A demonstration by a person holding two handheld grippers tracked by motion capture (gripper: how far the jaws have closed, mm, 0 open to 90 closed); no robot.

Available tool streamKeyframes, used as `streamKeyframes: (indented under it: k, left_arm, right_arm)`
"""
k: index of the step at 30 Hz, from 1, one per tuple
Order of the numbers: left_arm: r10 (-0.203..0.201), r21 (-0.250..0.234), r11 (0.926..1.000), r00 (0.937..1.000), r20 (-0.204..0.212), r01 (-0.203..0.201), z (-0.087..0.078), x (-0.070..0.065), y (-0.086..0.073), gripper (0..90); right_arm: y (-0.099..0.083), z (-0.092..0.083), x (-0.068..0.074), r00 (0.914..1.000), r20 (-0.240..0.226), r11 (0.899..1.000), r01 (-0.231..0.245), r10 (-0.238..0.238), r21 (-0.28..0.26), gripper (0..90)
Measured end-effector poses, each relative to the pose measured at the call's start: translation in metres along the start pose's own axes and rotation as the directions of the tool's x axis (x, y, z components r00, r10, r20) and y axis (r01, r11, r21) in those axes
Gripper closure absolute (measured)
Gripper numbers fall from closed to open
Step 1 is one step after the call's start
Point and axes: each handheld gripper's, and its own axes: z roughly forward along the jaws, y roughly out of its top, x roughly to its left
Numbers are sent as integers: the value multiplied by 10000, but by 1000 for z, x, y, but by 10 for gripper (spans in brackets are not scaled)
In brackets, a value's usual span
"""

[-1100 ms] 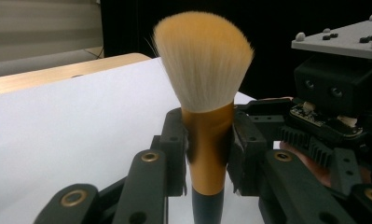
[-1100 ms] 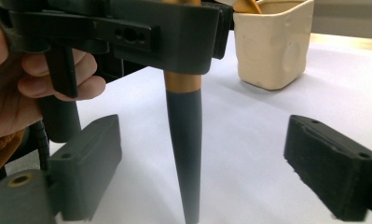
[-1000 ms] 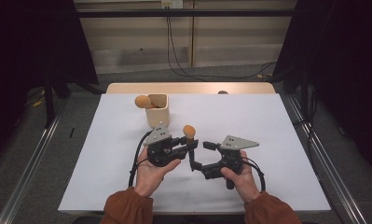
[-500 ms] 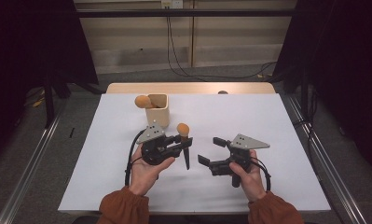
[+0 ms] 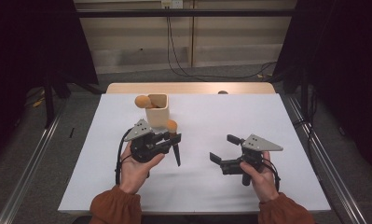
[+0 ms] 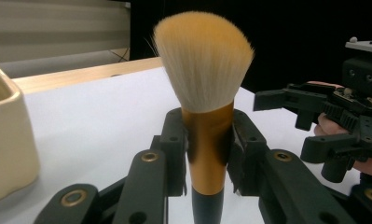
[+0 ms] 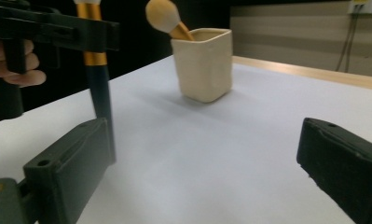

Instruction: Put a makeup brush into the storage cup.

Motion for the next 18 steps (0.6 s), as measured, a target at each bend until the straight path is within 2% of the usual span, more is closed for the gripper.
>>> streamKeyframes:
  k: [6,12,16,18]
  left_arm:
    - [71,-13,10000,9998,-168,-71,-8,7,4,706]
    - [88,-142,9999,9989,-455,-94,-18,16,11,706]
    - [58,-152,9999,9979,-641,-68,-24,23,15,706]
    - [118,-175,9998,9970,-768,-131,-27,26,18,706]
  right_arm:
    - [-5,-15,-10,9986,516,9999,72,-67,-104,2]
    - [-12,-28,-20,9966,819,9999,72,-63,-109,3]
    - [-16,-38,-25,9934,1149,9995,14,24,-326,0]
    - [-17,-41,-27,9921,1249,9992,130,-83,-366,0]
